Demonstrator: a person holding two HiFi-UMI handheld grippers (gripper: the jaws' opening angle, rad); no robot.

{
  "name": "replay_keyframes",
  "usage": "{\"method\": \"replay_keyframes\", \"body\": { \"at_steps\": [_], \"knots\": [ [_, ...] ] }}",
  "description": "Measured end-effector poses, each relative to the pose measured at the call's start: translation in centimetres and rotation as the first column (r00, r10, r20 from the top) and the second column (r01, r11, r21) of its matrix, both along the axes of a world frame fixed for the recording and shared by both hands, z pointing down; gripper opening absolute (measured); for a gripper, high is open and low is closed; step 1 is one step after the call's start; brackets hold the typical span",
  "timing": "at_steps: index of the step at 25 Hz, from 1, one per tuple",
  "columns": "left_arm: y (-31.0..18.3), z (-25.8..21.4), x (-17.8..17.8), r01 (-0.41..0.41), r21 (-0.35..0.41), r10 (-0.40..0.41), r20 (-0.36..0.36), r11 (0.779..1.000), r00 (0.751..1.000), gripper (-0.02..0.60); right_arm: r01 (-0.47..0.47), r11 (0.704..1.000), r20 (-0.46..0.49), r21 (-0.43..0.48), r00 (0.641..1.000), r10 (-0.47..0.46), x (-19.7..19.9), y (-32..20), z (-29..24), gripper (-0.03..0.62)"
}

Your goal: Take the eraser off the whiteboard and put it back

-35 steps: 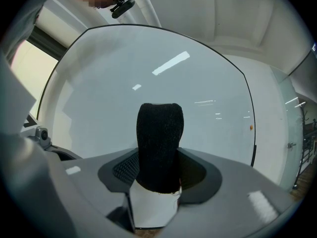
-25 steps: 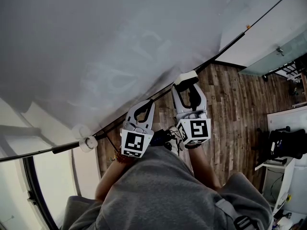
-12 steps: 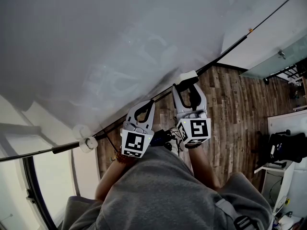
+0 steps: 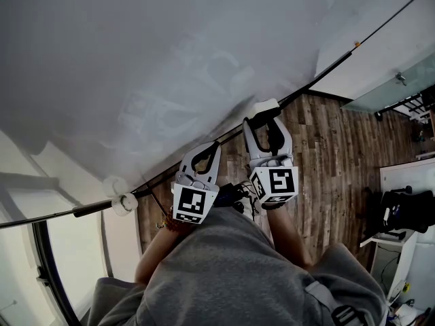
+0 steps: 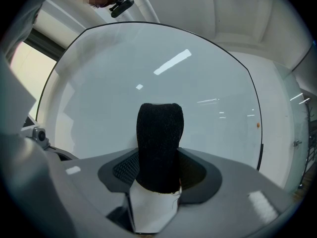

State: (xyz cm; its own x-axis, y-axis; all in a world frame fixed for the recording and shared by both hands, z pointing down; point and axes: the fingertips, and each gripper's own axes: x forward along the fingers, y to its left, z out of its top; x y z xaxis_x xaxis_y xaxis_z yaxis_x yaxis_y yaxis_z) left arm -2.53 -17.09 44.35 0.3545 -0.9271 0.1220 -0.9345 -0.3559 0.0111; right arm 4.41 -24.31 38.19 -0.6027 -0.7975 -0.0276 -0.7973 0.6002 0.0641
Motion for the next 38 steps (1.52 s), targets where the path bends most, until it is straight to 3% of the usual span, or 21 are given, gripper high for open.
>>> {"method": "replay_keyframes", "body": {
  "at_steps": [38],
  "knots": [
    [-0.8,0.3,-1.1,0.05,-0.006,-0.05,0.001,0.999,0.999,0.006,0.048,0.999,-0.019,0.006,0.999,-0.048,-1.6,-1.4,0.1,0.236]
  ]
}}
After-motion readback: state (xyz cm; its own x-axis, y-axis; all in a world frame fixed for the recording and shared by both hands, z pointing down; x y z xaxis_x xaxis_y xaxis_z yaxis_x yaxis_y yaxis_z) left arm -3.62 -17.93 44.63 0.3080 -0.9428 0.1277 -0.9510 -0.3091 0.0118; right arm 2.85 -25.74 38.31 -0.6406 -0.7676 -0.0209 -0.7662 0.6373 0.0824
